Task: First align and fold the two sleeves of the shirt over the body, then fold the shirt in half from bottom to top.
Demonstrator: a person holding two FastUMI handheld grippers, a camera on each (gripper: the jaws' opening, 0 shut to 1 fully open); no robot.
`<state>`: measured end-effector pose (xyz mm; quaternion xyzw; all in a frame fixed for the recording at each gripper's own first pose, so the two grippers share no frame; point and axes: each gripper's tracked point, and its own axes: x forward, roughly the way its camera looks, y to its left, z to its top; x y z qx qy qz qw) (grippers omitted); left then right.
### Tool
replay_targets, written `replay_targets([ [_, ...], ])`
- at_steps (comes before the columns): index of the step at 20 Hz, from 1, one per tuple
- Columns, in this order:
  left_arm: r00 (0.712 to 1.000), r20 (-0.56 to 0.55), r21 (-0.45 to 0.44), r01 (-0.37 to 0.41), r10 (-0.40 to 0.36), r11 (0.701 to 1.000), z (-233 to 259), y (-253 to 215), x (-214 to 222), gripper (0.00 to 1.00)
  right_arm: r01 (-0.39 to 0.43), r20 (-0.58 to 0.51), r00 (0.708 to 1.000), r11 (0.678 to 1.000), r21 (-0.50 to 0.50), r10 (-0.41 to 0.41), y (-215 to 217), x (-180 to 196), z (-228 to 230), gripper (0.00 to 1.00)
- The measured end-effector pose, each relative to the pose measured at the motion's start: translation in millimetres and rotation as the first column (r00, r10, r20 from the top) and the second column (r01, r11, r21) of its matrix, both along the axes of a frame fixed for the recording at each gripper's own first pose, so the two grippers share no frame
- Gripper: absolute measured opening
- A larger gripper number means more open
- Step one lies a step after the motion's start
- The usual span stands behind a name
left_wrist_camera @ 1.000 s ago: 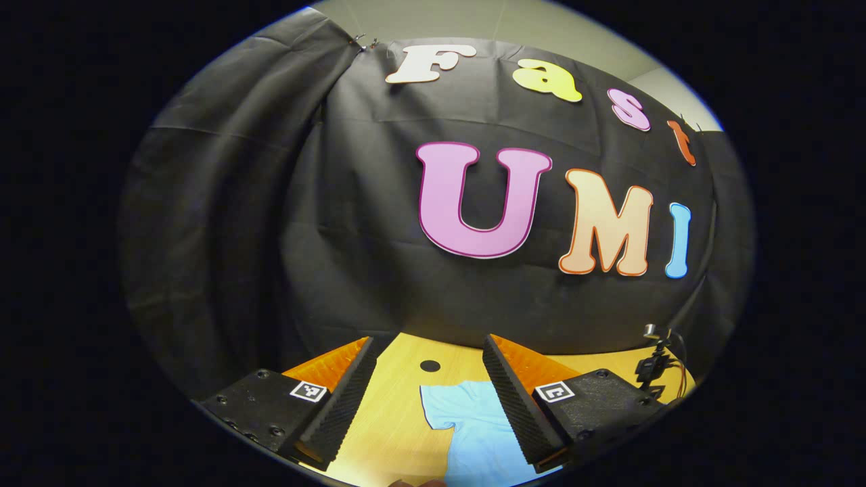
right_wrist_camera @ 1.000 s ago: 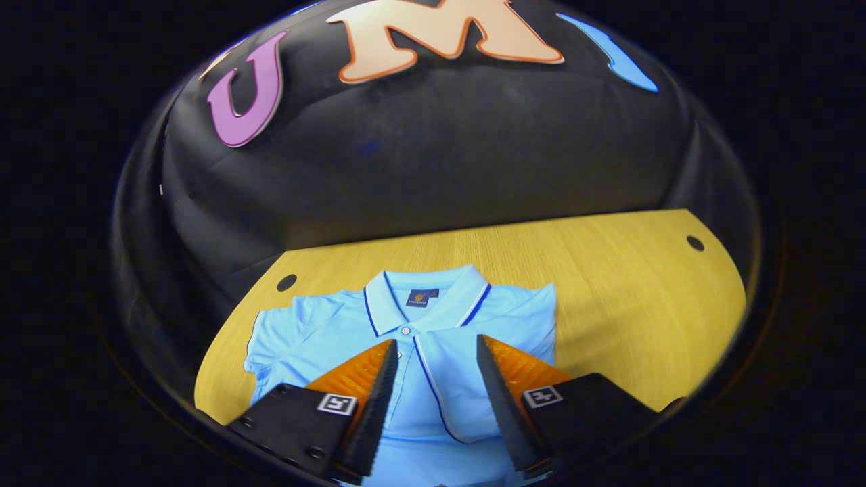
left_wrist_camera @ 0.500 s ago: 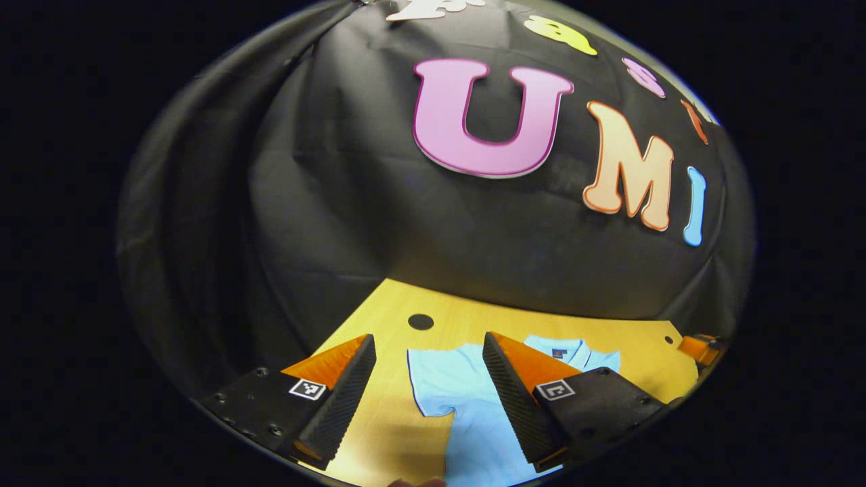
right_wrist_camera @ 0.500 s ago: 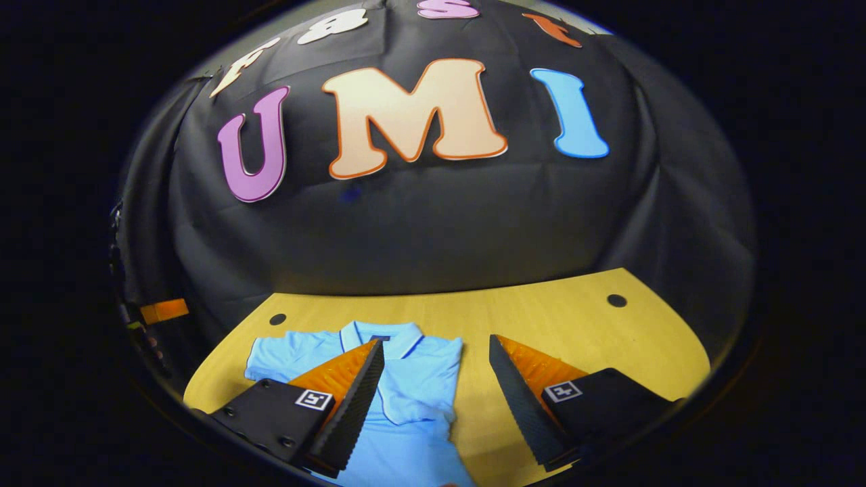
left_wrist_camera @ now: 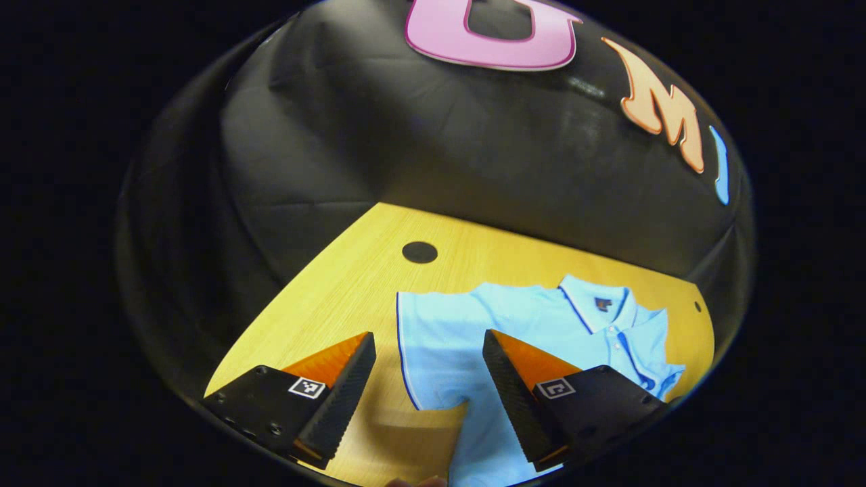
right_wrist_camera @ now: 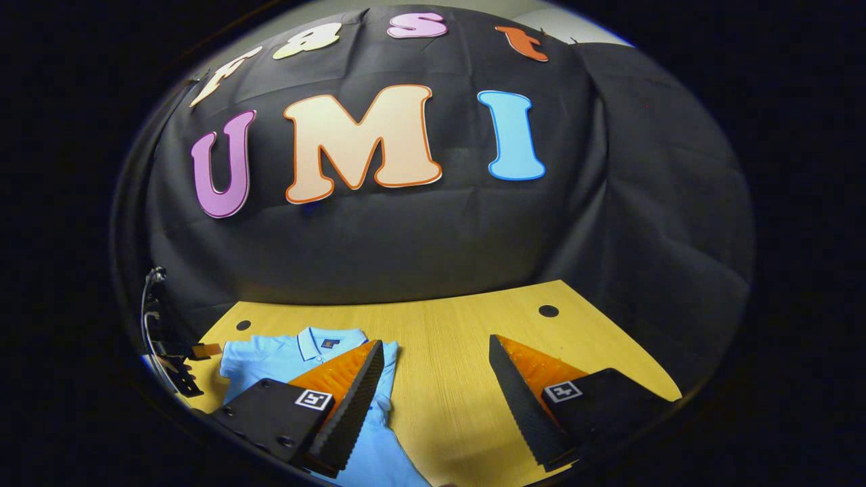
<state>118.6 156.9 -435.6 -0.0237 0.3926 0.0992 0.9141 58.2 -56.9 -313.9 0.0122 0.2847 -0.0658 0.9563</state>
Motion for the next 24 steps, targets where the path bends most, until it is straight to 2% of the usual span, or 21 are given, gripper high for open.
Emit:
replay_targets([
  [4, 0.996, -0.089, 0.042, 0.026, -0.023, 0.999, -30, -2, -2, 0.97, 0.017, -0.009, 1.000, 1.000, 0.004, -0.017, -4, -3, -6, 0.98],
  [7, 0.993, -0.117, 0.076, 0.018, -0.009, 0.997, -41, 0, -4, 0.96, 0.001, -0.013, 1.000, 1.000, 0.016, -0.001, 4, -2, -13, 0.97],
  [10, 0.994, -0.113, 0.074, 0.014, -0.005, 0.997, -43, -2, -2, 0.97, -0.007, -0.015, 1.000, 1.000, 0.026, 0.007, 8, 0, -15, 0.97],
  [12, 0.994, -0.112, 0.053, 0.018, -0.012, 0.998, -41, -10, -2, 0.92, 0.003, -0.014, 1.000, 0.999, 0.033, -0.002, 7, 2, -15, 0.98],
  [13, 0.994, -0.110, 0.041, 0.023, -0.018, 0.999, -45, -14, -1, 0.77, 0.009, -0.013, 1.000, 0.999, 0.043, -0.008, 7, 3, -15, 0.98],
  [14, 0.994, -0.106, 0.020, 0.034, -0.032, 0.999, -46, -20, 1, 0.67, 0.015, -0.013, 1.000, 0.999, 0.050, -0.015, 6, 4, -15, 0.97],
  [17, 0.995, -0.086, -0.037, 0.048, -0.051, 0.998, -45, -30, 5, 0.18, 0.022, -0.010, 1.000, 0.998, 0.054, -0.021, 3, 4, -16, 0.92],
  [18, 0.995, -0.071, -0.041, 0.062, -0.065, 0.997, -40, -31, 7, 0.17, 0.019, -0.009, 1.000, 0.999, 0.051, -0.018, 2, 3, -15, 0.97],
  [19, 0.993, -0.078, -0.047, 0.082, -0.085, 0.996, -41, -32, 8, 0.00, 0.015, -0.008, 1.000, 0.999, 0.047, -0.014, 3, 1, -14, 0.97],
  [20, 0.991, -0.089, -0.053, 0.096, -0.101, 0.994, -40, -36, 9, 0.00, 0.010, -0.004, 1.000, 0.999, 0.043, -0.010, 1, 1, -12, 0.97],
  [21, 0.989, -0.088, -0.075, 0.112, -0.119, 0.991, -34, -43, 9, 0.00, 0.007, -0.001, 1.000, 0.999, 0.039, -0.007, 0, 0, -11, 0.92],
  [24, 0.987, 0.003, -0.123, 0.159, -0.160, 0.980, -6, -76, 26, 0.00, 0.004, 0.008, 1.000, 0.999, 0.042, -0.004, -3, -3, -7, 0.97],
])
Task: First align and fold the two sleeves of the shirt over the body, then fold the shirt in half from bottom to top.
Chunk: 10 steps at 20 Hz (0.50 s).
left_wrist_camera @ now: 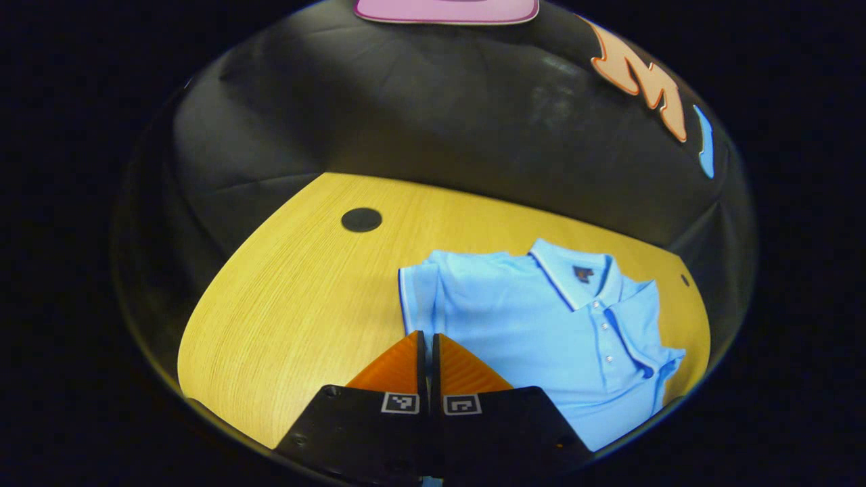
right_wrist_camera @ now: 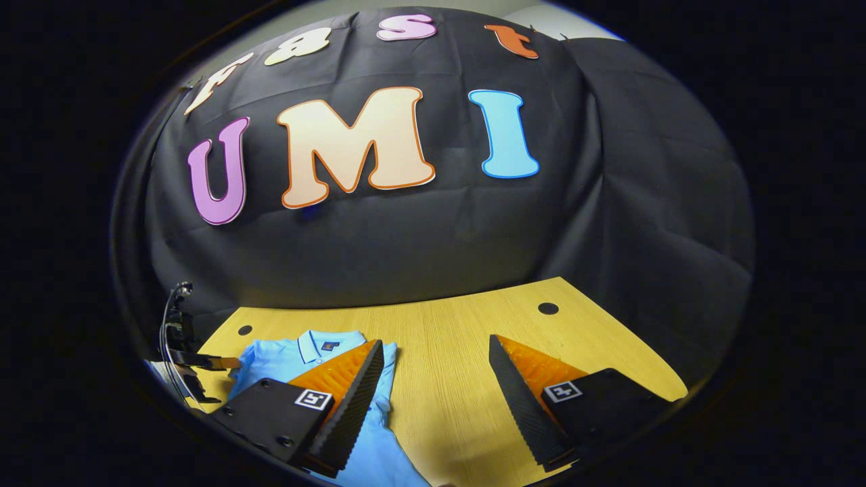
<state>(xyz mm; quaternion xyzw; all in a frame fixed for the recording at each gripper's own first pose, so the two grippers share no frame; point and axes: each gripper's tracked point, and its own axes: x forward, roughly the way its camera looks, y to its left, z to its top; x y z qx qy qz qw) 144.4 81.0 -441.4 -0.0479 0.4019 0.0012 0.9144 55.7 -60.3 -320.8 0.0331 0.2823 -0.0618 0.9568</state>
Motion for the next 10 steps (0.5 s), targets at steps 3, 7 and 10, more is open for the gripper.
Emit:
replay_targets([
  [3, 0.997, 0.038, -0.006, 0.063, -0.063, 0.998, 18, -30, 10, 0.00, 0.001, 0.000, 1.000, 1.000, 0.013, -0.001, -5, -5, 0, 0.97],
  [7, 0.993, 0.012, 0.014, 0.119, -0.119, 0.993, 17, -54, 9, 0.00, 0.015, -0.013, 1.000, 1.000, 0.024, -0.015, -19, -13, -4, 0.98],
  [10, 1.000, -0.001, 0.173, 0.013, -0.013, 0.985, 9, -16, 11, 0.00, 0.039, -0.018, 0.999, 0.999, 0.034, -0.039, -30, -15, -3, 0.97],
])
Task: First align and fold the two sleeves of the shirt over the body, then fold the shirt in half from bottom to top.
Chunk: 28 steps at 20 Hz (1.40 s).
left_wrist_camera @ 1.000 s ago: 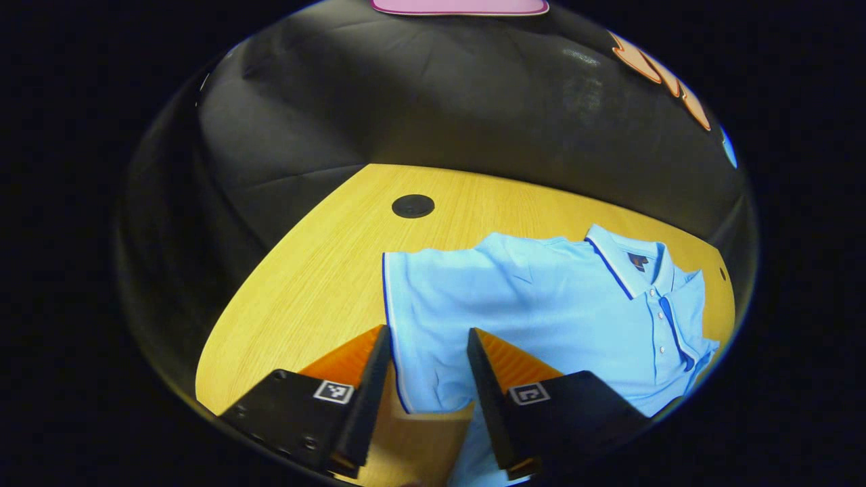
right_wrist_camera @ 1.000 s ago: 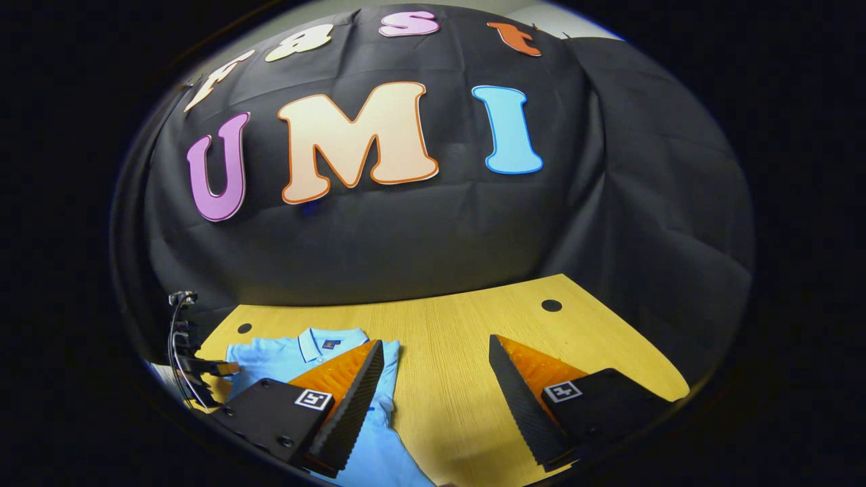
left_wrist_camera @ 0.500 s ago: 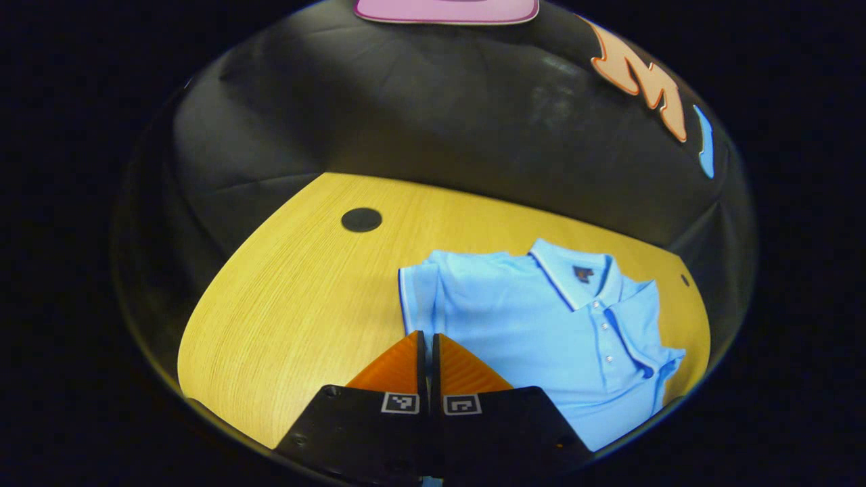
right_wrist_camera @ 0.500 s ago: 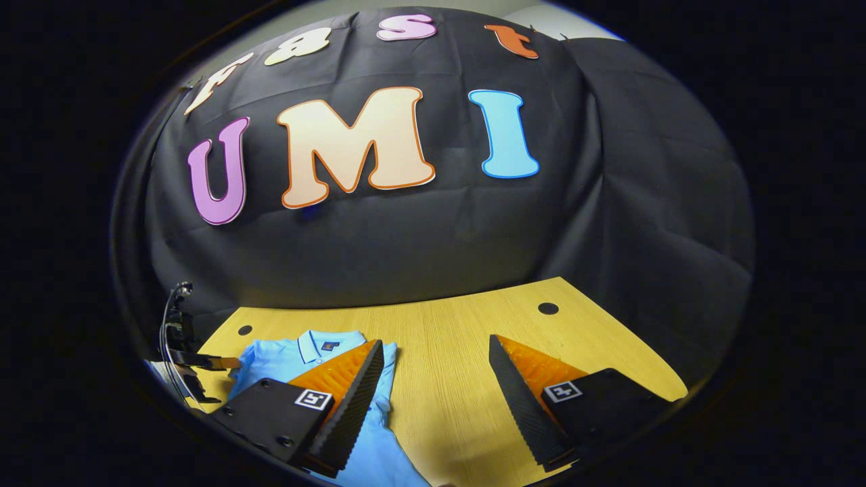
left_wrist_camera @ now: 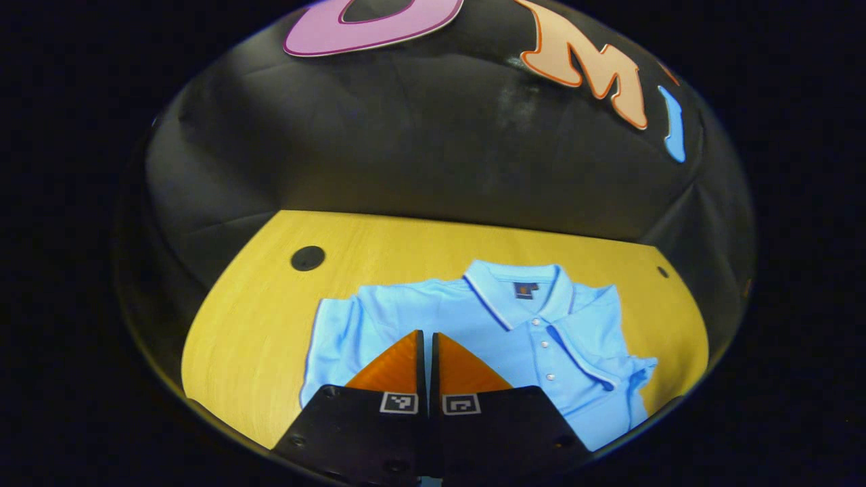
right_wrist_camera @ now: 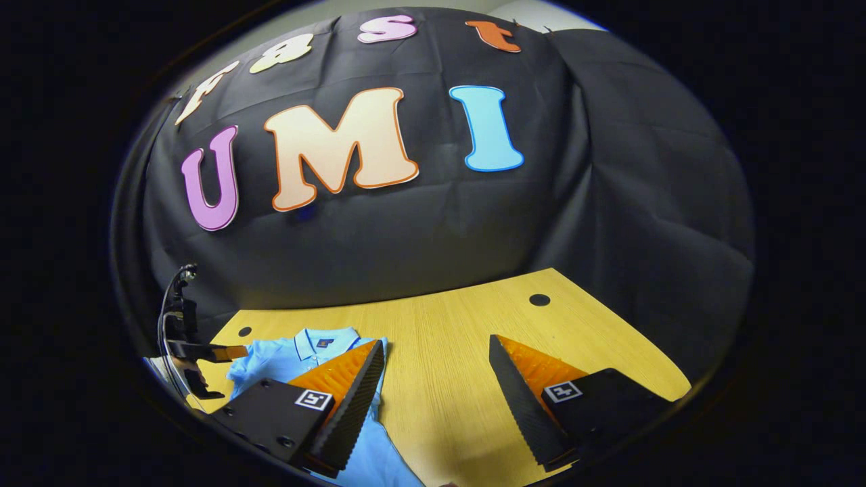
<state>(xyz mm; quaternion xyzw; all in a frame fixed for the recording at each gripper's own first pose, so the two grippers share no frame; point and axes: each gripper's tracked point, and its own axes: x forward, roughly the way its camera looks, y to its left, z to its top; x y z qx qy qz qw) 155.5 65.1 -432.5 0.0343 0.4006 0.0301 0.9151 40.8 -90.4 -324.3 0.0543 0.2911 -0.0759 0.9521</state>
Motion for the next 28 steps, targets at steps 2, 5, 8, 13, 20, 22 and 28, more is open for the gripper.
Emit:
replay_targets([
  [2, 0.999, -0.017, -0.016, -0.030, 0.029, 0.999, 0, 7, -8, 0.01, 0.011, 0.003, 1.000, 1.000, -0.008, -0.011, -7, -1, 2, 0.97],
  [5, 0.998, -0.066, -0.026, -0.023, 0.022, 0.999, -18, 21, -16, 0.87, 0.017, -0.001, 1.000, 1.000, -0.015, -0.017, -11, 1, -2, 0.98],
  [8, 0.993, -0.115, 0.018, -0.028, 0.030, 0.999, -35, 38, -20, 0.94, 0.010, -0.012, 1.000, 1.000, -0.007, -0.010, -6, 1, -9, 0.98],
  [13, 0.991, -0.128, 0.075, -0.020, 0.030, 0.997, -47, 49, -12, 0.93, -0.006, -0.029, 1.000, 1.000, -0.008, 0.006, -1, 1, -17, 0.97],
  [20, 0.986, -0.123, 0.082, -0.107, 0.117, 0.991, -37, 72, -14, 0.95, 0.004, -0.025, 1.000, 1.000, -0.002, -0.004, -6, -4, -18, 0.98],
  [22, 0.980, -0.183, 0.049, -0.065, 0.073, 0.997, -49, 60, -20, 0.95, 0.017, -0.037, 0.999, 1.000, 0.010, -0.016, -6, -8, -23, 0.98],
  [28, 0.953, -0.294, -0.001, 0.074, -0.071, 0.997, -53, 28, -21, 0.77, 0.028, -0.033, 0.999, 1.000, 0.010, -0.027, -5, -9, -20, 0.98],
])
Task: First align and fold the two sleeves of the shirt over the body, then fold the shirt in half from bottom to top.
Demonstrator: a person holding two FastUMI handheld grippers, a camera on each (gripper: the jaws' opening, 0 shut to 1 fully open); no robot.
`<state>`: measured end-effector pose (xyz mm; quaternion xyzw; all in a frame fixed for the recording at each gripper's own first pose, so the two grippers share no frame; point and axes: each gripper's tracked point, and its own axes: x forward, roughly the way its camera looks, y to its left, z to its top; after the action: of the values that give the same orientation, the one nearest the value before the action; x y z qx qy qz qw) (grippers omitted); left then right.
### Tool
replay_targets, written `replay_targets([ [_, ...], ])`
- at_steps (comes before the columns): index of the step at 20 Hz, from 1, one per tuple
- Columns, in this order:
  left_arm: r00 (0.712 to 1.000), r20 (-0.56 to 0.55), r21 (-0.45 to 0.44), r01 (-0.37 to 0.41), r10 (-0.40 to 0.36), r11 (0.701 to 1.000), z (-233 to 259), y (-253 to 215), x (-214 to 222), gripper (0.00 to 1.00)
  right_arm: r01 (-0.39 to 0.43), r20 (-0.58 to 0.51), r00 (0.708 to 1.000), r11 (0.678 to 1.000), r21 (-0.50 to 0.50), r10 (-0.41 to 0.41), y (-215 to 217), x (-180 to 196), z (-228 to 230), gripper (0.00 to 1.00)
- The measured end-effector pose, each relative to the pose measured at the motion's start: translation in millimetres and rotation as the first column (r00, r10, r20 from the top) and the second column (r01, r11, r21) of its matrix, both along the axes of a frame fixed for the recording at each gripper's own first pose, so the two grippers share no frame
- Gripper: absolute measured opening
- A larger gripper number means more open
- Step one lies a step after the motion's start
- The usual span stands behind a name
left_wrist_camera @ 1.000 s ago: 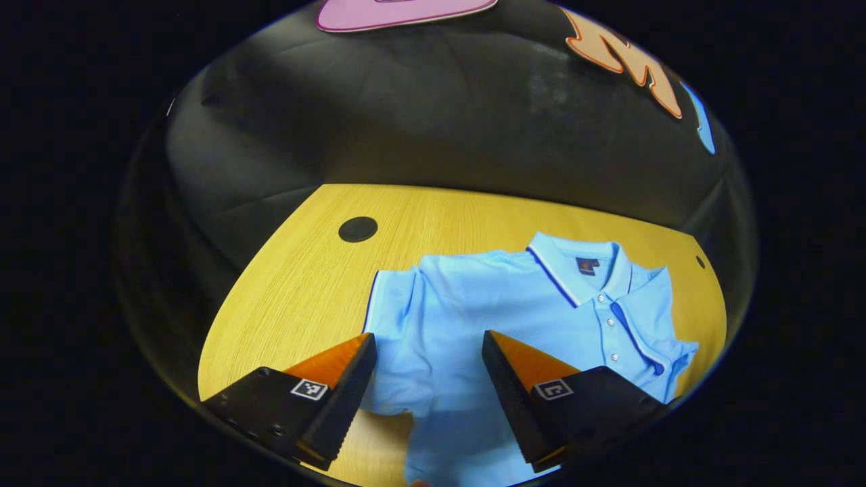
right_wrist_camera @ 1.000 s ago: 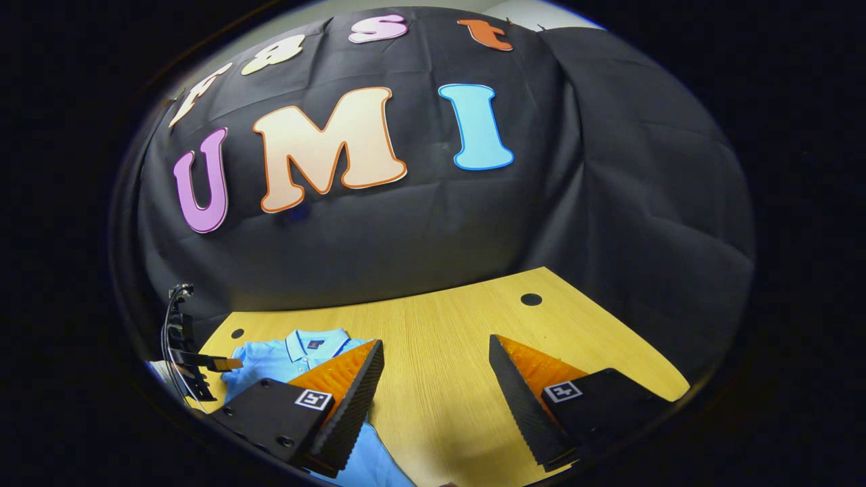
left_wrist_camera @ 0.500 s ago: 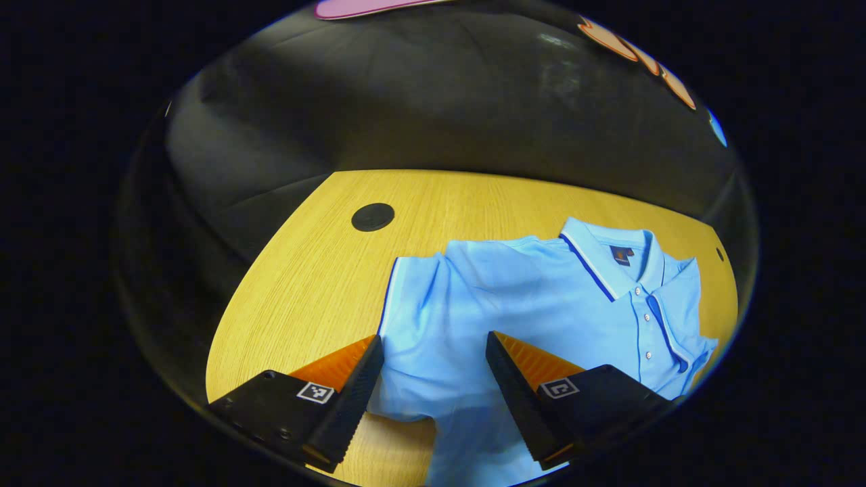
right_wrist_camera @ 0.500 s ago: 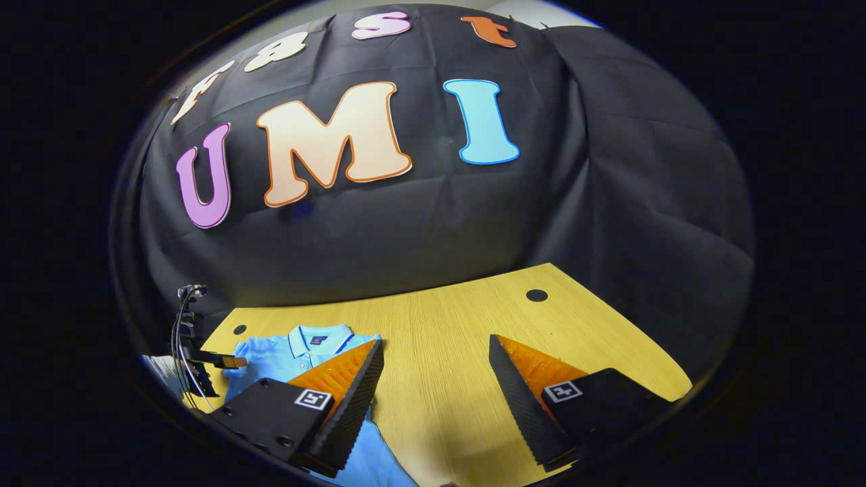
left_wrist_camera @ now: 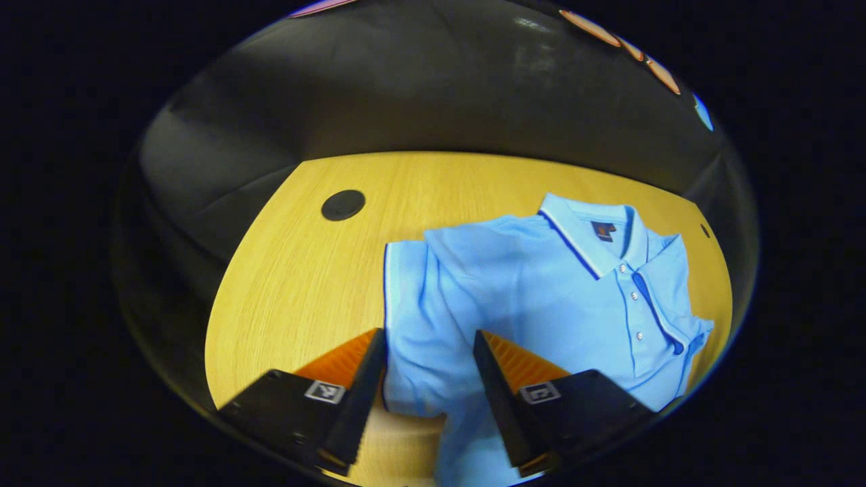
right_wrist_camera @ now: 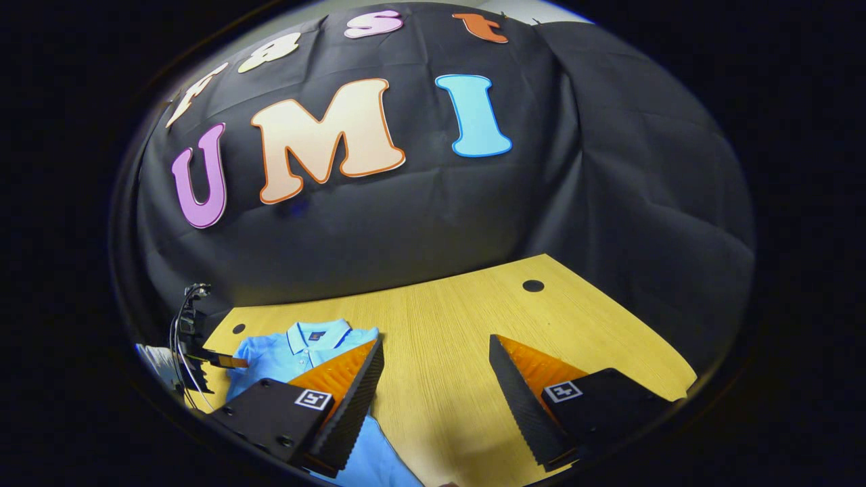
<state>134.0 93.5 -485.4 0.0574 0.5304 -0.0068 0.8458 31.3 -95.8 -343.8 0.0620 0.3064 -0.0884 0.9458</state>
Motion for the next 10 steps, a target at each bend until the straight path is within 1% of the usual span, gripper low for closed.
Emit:
replay_targets([
  [1, 1.000, -0.009, -0.009, 0.016, -0.017, 1.000, -1, -5, 0, 0.65, 0.005, 0.004, 1.000, 1.000, -0.001, -0.005, -1, 1, 0, 0.98],
  [2, 0.999, -0.032, -0.026, 0.030, -0.031, 0.999, -2, -14, 0, 0.55, 0.010, 0.006, 1.000, 1.000, 0.002, -0.010, -3, 2, 3, 0.98],
  [3, 0.999, -0.033, -0.021, 0.030, -0.031, 0.999, -4, -16, 3, 0.34, 0.015, 0.007, 1.000, 1.000, 0.003, -0.015, -4, 1, 3, 0.92],
  [4, 1.000, -0.024, -0.016, 0.019, -0.019, 1.000, -5, -16, 4, 0.13, 0.019, 0.007, 1.000, 1.000, 0.004, -0.019, -5, 2, 3, 0.98],
  [5, 1.000, -0.010, -0.026, 0.001, -0.001, 1.000, -4, -17, 5, 0.05, 0.021, 0.010, 1.000, 1.000, 0.004, -0.021, -5, 1, 4, 0.98],
  [6, 1.000, 0.005, -0.045, -0.010, 0.011, 0.999, -2, -17, 6, 0.02, 0.021, 0.012, 1.000, 1.000, 0.004, -0.021, -5, 1, 4, 0.98],
  [7, 0.999, 0.019, -0.072, -0.029, 0.030, 0.997, 0, -17, 7, 0.00, 0.018, 0.015, 1.000, 1.000, 0.005, -0.018, -6, 0, 7, 0.98],
  [8, 0.998, 0.029, -0.102, -0.051, 0.054, 0.994, 4, -21, 6, 0.00, 0.016, 0.018, 1.000, 1.000, -0.001, -0.016, -7, 0, 9, 0.92],
  [9, 0.994, 0.078, -0.119, -0.061, 0.070, 0.991, 13, -21, 11, 0.00, 0.013, 0.021, 1.000, 1.000, -0.007, -0.013, -10, -1, 10, 0.98],
  [10, 0.989, 0.129, -0.142, -0.055, 0.074, 0.988, 23, -27, 21, 0.00, 0.012, 0.024, 1.000, 1.000, -0.012, -0.012, -11, -2, 11, 0.92],
])
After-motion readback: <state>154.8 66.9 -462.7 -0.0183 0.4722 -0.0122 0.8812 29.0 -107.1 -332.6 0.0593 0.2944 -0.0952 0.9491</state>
